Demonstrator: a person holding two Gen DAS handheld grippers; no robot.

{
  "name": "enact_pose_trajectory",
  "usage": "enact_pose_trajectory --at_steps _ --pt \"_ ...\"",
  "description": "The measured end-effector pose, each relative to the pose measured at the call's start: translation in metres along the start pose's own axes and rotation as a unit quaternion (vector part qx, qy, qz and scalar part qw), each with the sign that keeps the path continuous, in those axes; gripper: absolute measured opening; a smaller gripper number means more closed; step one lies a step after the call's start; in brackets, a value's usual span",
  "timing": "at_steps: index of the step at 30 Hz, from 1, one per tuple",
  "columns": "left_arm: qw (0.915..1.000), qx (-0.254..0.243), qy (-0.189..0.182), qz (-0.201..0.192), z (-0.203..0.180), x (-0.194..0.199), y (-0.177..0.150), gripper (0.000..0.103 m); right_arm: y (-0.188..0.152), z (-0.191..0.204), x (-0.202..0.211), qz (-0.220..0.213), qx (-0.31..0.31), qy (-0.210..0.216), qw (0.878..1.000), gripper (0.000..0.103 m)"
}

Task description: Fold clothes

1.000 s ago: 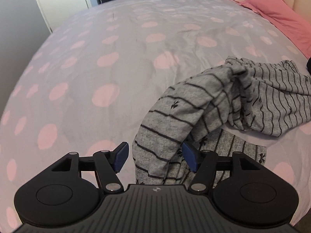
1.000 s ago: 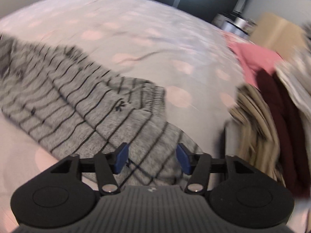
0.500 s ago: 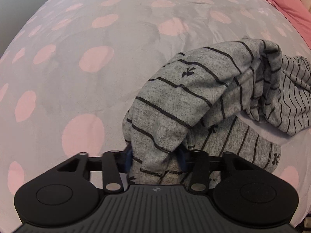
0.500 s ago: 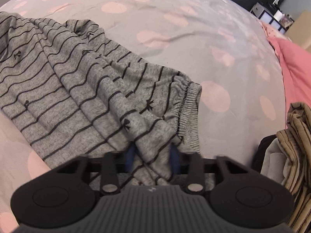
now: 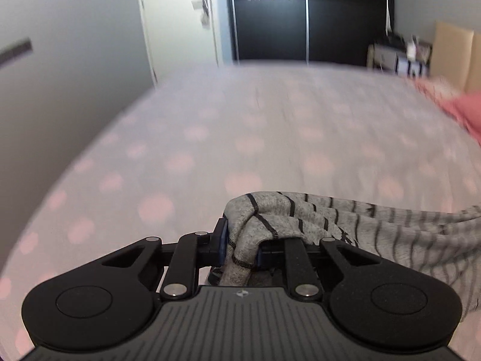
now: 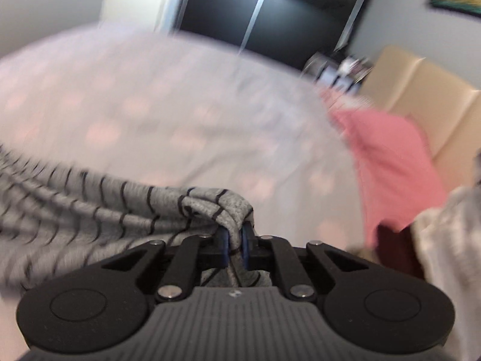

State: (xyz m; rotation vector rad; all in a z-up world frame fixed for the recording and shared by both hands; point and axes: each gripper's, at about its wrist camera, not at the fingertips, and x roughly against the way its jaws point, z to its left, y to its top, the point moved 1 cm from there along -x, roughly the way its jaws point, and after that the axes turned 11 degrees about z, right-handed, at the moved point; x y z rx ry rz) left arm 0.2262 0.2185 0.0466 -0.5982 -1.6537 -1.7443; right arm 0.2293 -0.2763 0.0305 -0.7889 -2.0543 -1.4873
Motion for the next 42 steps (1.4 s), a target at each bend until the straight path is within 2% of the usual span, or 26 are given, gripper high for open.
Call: enact_pose_trajectory --at_steps 2,4,5,6,8,11,13,16,21,24,27,30,32,33,35,37,40,41,42 --pt "0.9981 0.003 0.005 -0.061 0.002 0.020 0.007 0.016 0.011 -0.011 0.021 -0.062 -0.041 -0.026 0.997 0.009" --pt "0.9943 -0.010 0.013 -0.105 0.001 0.035 0.008 0.016 0.017 -0.023 0.041 -0.115 -0.080 -0.040 0.989 0.010" --pt "0.9939 -0.020 0.017 -0.107 0.000 0.036 0.007 0.016 0.018 -0.027 0.047 -0.131 -0.092 -0.037 0.986 0.010" --pt "0.9945 -0.031 0.020 -0.098 -0.001 0.034 0.005 0.017 0.017 -0.029 0.048 -0.126 -0.092 -0.030 0.987 0.010" --pt "0.9963 -0.060 0.037 -0.048 -0.004 0.021 -0.005 0.017 0.015 -0.032 0.048 -0.111 -0.089 -0.013 0.990 0.010" --pt "0.9908 -0.108 0.056 0.060 -0.011 -0.015 -0.037 0.018 -0.002 -0.021 0.026 -0.035 -0.051 0.019 0.998 0.010" --pt "0.9809 -0.143 0.064 0.115 -0.015 -0.033 -0.062 0.018 -0.019 -0.006 0.010 0.023 0.001 0.033 0.999 0.010" --pt "0.9651 -0.182 0.061 0.179 -0.020 -0.051 -0.095 0.018 -0.046 0.014 -0.007 0.094 0.066 0.056 0.992 0.010" --pt "0.9543 -0.218 0.058 0.196 -0.020 -0.042 -0.123 0.018 -0.079 0.021 -0.021 0.176 0.109 0.080 0.975 0.010" --pt "0.9464 -0.244 0.051 0.206 -0.023 -0.038 -0.130 0.018 -0.098 0.024 -0.020 0.207 0.125 0.099 0.965 0.010" --pt "0.9403 -0.259 0.038 0.218 -0.022 -0.039 -0.132 0.023 -0.116 0.027 -0.018 0.245 0.157 0.129 0.948 0.010" --pt "0.9352 -0.269 0.022 0.230 -0.022 -0.034 -0.134 0.028 -0.141 0.034 -0.018 0.297 0.196 0.162 0.921 0.010" --pt "0.9357 -0.266 0.005 0.232 -0.020 -0.025 -0.131 0.032 -0.152 0.042 -0.022 0.318 0.217 0.172 0.907 0.010" --pt "0.9377 -0.261 -0.009 0.230 -0.017 -0.020 -0.129 0.038 -0.157 0.046 -0.023 0.329 0.228 0.176 0.899 0.010" --pt "0.9446 -0.243 -0.039 0.217 -0.012 -0.005 -0.124 0.048 -0.159 0.046 -0.021 0.326 0.228 0.176 0.900 0.010" --pt "0.9498 -0.230 -0.062 0.203 -0.010 0.007 -0.119 0.050 -0.160 0.046 -0.019 0.322 0.226 0.176 0.902 0.012" --pt "0.9549 -0.221 -0.075 0.183 -0.011 0.018 -0.108 0.050 -0.154 0.040 -0.015 0.315 0.220 0.180 0.906 0.015" --pt "0.9560 -0.220 -0.078 0.178 -0.012 0.019 -0.104 0.051 -0.148 0.039 -0.011 0.308 0.219 0.183 0.907 0.017" --pt "0.9569 -0.219 -0.080 0.173 -0.013 0.020 -0.101 0.053 -0.142 0.039 -0.006 0.300 0.219 0.187 0.909 0.027"
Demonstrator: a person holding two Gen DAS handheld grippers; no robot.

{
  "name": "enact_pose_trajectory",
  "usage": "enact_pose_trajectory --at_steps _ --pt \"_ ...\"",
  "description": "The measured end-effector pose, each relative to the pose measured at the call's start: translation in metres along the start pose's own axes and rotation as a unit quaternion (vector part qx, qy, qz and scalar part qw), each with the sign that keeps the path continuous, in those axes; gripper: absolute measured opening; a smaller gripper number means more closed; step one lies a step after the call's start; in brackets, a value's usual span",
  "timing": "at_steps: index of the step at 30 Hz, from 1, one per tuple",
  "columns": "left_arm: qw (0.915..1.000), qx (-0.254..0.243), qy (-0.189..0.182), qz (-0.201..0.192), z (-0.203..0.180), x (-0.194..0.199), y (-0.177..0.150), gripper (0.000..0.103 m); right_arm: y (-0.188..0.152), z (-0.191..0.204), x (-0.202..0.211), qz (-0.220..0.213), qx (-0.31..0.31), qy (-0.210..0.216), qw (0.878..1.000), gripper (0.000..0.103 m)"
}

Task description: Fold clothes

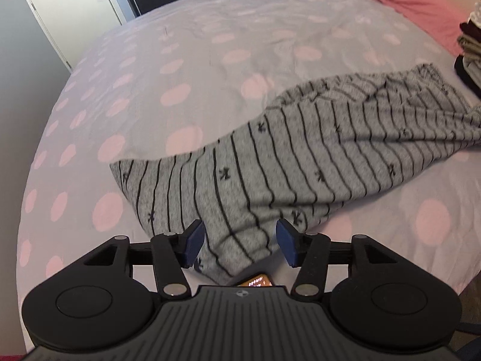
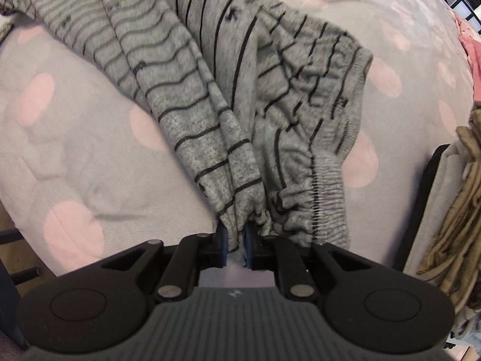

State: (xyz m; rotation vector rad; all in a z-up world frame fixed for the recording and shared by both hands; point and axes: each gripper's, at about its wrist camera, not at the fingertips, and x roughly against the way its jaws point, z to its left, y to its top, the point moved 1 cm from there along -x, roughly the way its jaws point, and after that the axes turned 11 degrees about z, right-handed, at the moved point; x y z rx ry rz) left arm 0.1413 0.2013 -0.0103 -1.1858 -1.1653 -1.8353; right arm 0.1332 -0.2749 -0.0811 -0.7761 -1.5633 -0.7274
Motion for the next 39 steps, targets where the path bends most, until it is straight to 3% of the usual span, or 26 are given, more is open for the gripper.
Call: enact_pose_trajectory --at_steps 1,2,5,9,12,15,19,23,26,27,28,34,39 --pt "1.0000 0.000 -0.001 -0.004 0.000 0.000 0.002 0.053 0.002 0.000 0.008 -0.009 0.002 0.002 1.000 0.036" --pt "1.0000 0.001 -0.002 -0.007 0.001 -0.002 0.005 0.054 0.004 0.000 0.015 -0.018 0.004 0.003 1.000 0.038" --pt "1.0000 0.002 0.002 -0.003 0.004 -0.015 0.017 0.055 0.016 0.001 0.036 -0.054 -0.002 0.007 0.999 0.038" --pt "0.9992 -0.010 0.037 0.002 -0.001 -0.034 0.041 0.055 0.050 0.012 0.043 -0.111 -0.013 0.009 0.994 0.037" --pt "0.9987 0.008 0.050 -0.003 -0.002 -0.042 0.059 0.055 0.082 0.033 0.043 -0.152 0.014 0.015 0.988 0.035" --pt "0.9987 0.031 0.040 -0.005 0.000 -0.046 0.069 0.055 0.116 0.052 0.042 -0.187 0.044 0.026 0.981 0.035" --pt "0.9986 0.046 0.026 -0.009 0.004 -0.050 0.077 0.055 0.159 0.073 0.032 -0.195 0.061 0.051 0.978 0.037" --pt "0.9991 0.038 0.016 -0.008 0.006 -0.055 0.080 0.055 0.185 0.088 0.018 -0.183 0.077 0.041 0.979 0.037" --pt "0.9995 0.027 0.016 -0.007 0.003 -0.059 0.079 0.055 0.199 0.090 0.007 -0.169 0.071 0.050 0.982 0.027" --pt "0.9996 0.022 0.017 -0.007 0.002 -0.059 0.078 0.055 0.201 0.090 0.005 -0.164 0.070 0.055 0.982 0.010" --pt "0.9996 0.019 0.018 -0.008 0.002 -0.059 0.077 0.055 0.202 0.092 0.006 -0.164 0.071 0.058 0.982 0.005" --pt "0.9980 0.055 0.028 -0.012 0.014 -0.053 0.071 0.055 0.180 0.117 0.029 -0.178 0.125 0.097 0.971 0.003" --pt "0.9950 0.094 0.024 -0.025 0.025 -0.036 0.068 0.055 0.140 0.171 0.048 -0.164 0.229 0.145 0.948 0.003"
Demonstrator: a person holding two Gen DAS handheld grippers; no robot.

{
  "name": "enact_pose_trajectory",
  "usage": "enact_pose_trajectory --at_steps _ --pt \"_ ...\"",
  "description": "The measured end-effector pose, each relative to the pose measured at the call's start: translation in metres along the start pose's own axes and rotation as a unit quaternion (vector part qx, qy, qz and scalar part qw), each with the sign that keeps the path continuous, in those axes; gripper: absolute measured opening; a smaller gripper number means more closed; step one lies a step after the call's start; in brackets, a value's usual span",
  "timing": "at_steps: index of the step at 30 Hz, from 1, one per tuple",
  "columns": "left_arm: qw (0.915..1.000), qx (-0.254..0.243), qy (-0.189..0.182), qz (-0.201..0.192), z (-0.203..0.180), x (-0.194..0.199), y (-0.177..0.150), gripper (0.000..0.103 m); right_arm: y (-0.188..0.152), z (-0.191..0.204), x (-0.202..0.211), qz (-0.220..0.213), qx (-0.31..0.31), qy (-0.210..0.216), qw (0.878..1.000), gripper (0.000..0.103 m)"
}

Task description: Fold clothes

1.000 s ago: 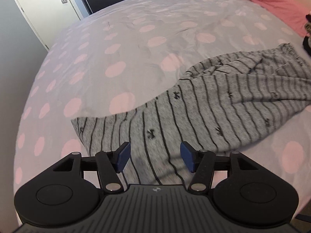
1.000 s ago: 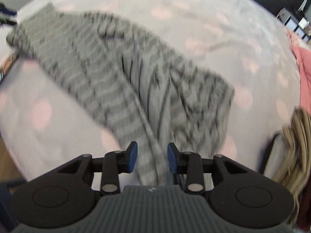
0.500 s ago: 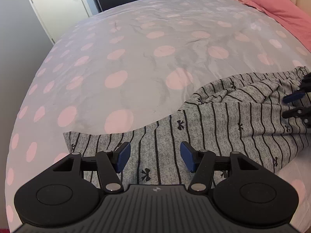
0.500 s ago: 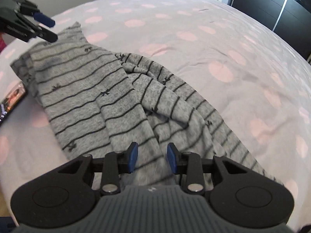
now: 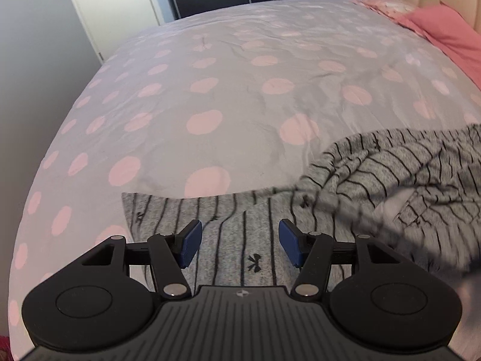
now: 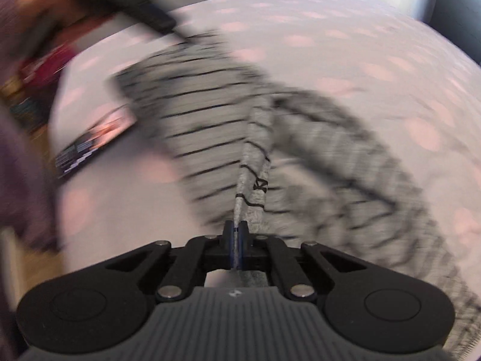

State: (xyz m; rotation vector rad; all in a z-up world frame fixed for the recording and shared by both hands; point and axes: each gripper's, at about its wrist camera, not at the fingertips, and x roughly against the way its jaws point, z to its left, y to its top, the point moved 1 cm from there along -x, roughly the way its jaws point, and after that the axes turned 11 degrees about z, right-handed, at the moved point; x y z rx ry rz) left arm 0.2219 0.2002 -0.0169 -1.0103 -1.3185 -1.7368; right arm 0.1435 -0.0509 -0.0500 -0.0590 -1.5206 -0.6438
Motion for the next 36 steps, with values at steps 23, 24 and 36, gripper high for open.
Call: enact_pose_trajectory --at_steps 23,24,36 --pt "0.9774 0.173 -0.046 0.113 -0.001 -0.055 0.030 0.054 -0.044 0.050 0.023 0.056 0.035 0.032 0.997 0.033" --pt "0.9746 0.184 -0.045 0.120 0.002 -0.061 0.032 0.054 -0.043 0.046 0.027 0.048 0.027 0.028 0.998 0.033" --pt "0.9631 0.203 -0.026 0.175 -0.005 -0.095 0.029 0.005 -0.065 -0.007 0.044 0.023 -0.062 -0.043 0.997 0.035"
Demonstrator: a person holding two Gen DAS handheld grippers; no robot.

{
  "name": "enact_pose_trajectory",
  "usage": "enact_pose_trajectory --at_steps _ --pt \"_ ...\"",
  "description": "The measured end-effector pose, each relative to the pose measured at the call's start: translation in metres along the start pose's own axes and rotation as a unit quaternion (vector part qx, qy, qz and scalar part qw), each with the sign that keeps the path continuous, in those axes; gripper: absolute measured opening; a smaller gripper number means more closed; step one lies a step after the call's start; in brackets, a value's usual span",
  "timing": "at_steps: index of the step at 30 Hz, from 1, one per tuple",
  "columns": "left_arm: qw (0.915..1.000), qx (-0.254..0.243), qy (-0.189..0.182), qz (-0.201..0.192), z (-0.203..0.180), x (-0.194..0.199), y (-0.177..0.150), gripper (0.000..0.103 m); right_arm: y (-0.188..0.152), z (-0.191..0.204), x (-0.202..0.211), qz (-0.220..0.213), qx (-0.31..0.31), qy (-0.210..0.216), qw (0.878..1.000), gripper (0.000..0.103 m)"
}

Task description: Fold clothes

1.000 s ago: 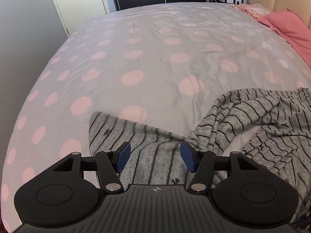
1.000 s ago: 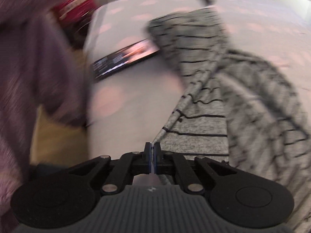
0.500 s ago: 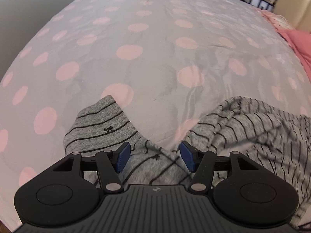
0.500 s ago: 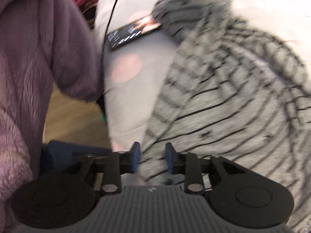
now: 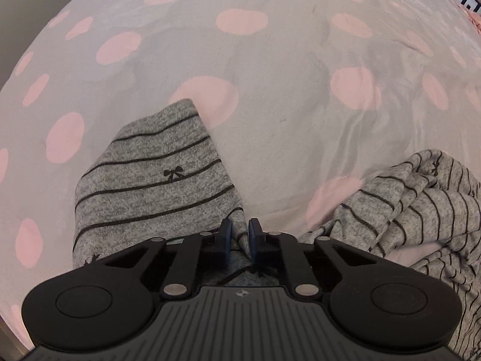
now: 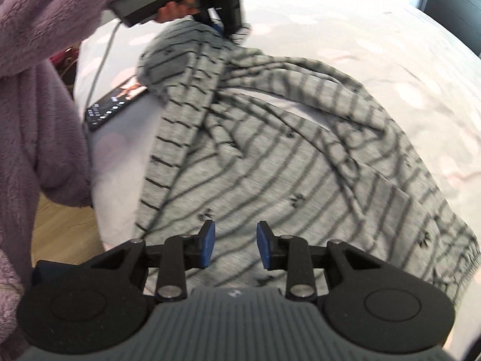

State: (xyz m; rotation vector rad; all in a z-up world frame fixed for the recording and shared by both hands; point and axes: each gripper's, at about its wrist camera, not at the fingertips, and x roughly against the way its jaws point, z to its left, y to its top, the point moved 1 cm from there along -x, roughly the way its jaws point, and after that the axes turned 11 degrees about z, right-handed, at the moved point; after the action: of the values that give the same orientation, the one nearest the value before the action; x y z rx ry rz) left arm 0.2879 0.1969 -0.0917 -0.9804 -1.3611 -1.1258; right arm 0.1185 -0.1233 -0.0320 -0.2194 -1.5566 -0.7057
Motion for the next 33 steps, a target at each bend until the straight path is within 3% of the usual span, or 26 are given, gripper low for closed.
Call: enact_pose_trajectory --at_steps 6,10,13,17,19,23,29,33 --pt "0.9983 -0.009 -0.016 -0.056 0.015 0.038 -0.016 0.003 -0.020 -0.041 -0.008 0.049 -0.093 -0.087 0.991 0.037" --pt "0.9962 -0.006 -0.028 -0.082 0.035 0.061 -0.035 0.003 -0.044 -0.086 -0.011 0.088 -0.203 -0.139 0.965 0.042" --pt "0.9949 0.000 -0.033 -0.096 0.053 0.077 -0.049 0.002 -0.064 -0.112 -0.006 0.095 -0.266 -0.155 0.947 0.042" --pt "0.9938 0.014 -0.050 -0.099 0.080 0.086 -0.069 0.003 -0.079 -0.122 0.004 0.082 -0.302 -0.158 0.936 0.048" --pt "0.9913 0.028 -0.071 -0.107 0.089 0.087 -0.074 0.003 -0.082 -0.120 0.007 0.076 -0.310 -0.160 0.934 0.051" --pt "0.9896 0.027 -0.073 -0.121 0.084 0.094 -0.075 0.027 -0.075 -0.113 0.016 0.064 -0.298 -0.174 0.936 0.054" --pt "0.9850 0.054 -0.132 -0.097 0.065 0.085 -0.058 0.028 -0.063 -0.100 0.030 0.033 -0.295 -0.171 0.939 0.057" --pt "0.9835 0.083 -0.142 -0.074 0.049 0.067 -0.036 0.028 -0.055 -0.095 0.030 0.032 -0.286 -0.173 0.942 0.058"
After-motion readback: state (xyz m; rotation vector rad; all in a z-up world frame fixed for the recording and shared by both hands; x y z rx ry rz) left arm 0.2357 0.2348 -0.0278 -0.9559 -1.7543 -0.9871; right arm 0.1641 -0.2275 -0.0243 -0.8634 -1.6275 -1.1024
